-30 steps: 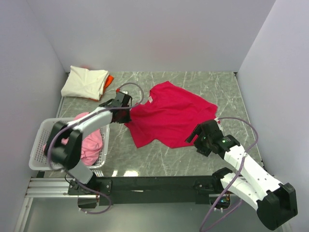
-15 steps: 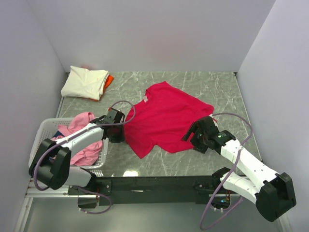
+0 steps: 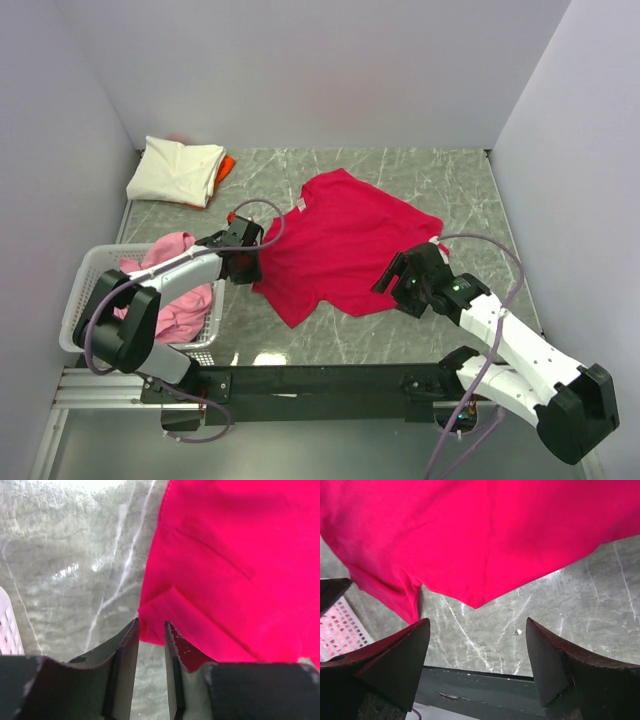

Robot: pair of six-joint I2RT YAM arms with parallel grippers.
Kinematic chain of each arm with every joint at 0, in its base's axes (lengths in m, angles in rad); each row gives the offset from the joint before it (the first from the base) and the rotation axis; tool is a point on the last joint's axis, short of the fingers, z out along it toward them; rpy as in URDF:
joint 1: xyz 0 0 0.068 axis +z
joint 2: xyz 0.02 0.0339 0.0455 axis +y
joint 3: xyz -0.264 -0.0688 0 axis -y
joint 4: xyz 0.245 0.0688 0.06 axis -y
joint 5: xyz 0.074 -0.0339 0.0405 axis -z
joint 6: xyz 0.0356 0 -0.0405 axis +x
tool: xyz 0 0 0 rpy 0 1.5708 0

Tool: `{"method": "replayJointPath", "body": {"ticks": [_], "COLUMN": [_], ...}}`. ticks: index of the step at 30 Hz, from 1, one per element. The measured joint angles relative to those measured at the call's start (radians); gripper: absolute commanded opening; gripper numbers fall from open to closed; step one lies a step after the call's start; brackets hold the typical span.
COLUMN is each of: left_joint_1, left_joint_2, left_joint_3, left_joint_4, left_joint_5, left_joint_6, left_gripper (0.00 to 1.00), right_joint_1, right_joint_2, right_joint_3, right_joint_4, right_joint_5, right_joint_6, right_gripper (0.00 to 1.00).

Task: Fold and stack the t-shirts
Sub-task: Flatten the tshirt out

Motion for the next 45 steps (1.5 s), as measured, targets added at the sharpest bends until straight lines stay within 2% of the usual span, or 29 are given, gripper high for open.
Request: {"method": "replayJointPath", "body": {"ticks": [18,25,36,37,38,45], "left_joint_1": [0.0,0.0,0.0,0.0,0.0,0.007], "left_joint_2": [0.082,0.081,0.03,0.029,0.027,-0.019], "left_joint_3": [0.013,0.015,0.032,0.032,0.032,0.068], "left_joint_4": [0.043,0.045,0.006,0.005,0.003,-0.052], "left_joint_5": [-0.048,-0.048,-0.047,-0.047,-0.046,-0.037], "left_joint_6": [0.002,0.001,-0.003,-0.003,-0.009,-0.025], "left_gripper": [0.27,0.16,0.15,0.02,0.01,0.01], "right_joint_1": [0.002,0.003,0.003,0.003,0.003,0.003], "right_joint_2": [-0.08,-0.086,-0.085,-0.085,-0.085,-0.129], "right_joint_3": [-0.045,-0.045,-0.045,-0.045,-0.045,-0.044], "right_joint_4": [-0.025,-0.025,-0.025,-0.025,-0.025,-0.083], "right_joint_5": [0.023,0.025,0.025,0.025,0.026,0.097], "right_joint_6": [0.036,0.039,0.039,0.039,0.039,0.061], "right_gripper": [0.83,0.83,0.83,0.83,0.83,0.83]}}
